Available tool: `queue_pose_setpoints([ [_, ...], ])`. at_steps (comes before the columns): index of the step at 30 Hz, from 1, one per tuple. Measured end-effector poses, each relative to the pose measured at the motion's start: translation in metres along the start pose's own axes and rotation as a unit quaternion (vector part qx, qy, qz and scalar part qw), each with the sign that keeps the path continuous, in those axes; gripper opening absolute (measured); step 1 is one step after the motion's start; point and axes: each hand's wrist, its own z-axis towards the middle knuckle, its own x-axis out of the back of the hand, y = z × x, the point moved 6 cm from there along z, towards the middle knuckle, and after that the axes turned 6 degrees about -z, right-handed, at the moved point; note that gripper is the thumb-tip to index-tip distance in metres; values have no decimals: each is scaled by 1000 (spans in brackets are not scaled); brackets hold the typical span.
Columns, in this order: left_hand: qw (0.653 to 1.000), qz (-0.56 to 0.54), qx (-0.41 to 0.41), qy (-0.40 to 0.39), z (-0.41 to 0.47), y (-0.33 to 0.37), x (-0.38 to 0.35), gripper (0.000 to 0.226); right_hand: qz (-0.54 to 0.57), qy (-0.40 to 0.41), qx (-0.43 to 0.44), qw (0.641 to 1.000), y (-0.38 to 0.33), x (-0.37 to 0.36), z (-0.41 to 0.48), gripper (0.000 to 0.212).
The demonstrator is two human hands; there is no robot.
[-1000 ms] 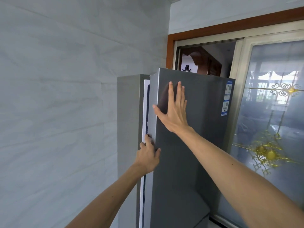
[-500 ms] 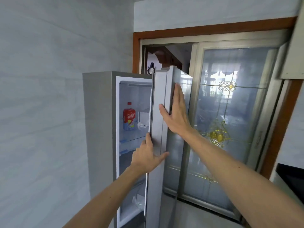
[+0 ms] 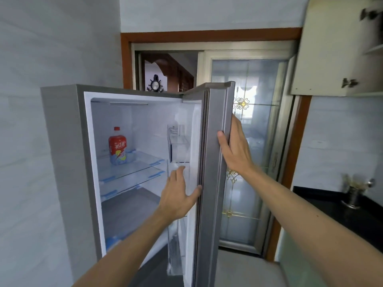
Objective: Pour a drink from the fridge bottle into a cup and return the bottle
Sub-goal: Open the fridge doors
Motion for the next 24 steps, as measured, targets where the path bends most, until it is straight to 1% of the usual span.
queue_pose_setpoints([
  [4,988,-59,7,-145,5,21,-58,85,-44,13,-39,998,47,31,-11,55],
  [6,982,-80,7,-171,7,35,-81,88,-70,14,-47,996,63,49,-15,54],
  [10,975,-120,23,-186,24,60,-116,92,-147,-1,-40,988,86,82,-23,62],
  [13,967,-133,31,-213,35,75,-142,99,-211,-79,-37,974,100,97,-27,62],
  [15,965,-123,30,-230,43,83,-159,99,-242,-143,-57,958,112,103,-28,62],
  [18,963,-109,24,-244,57,96,-181,102,-248,-227,-103,936,132,110,-26,65],
  [20,962,-106,24,-251,64,102,-193,104,-244,-271,-118,923,144,113,-24,66],
  [24,964,-89,12,-251,75,113,-214,106,-215,-321,-147,911,166,116,-24,68],
])
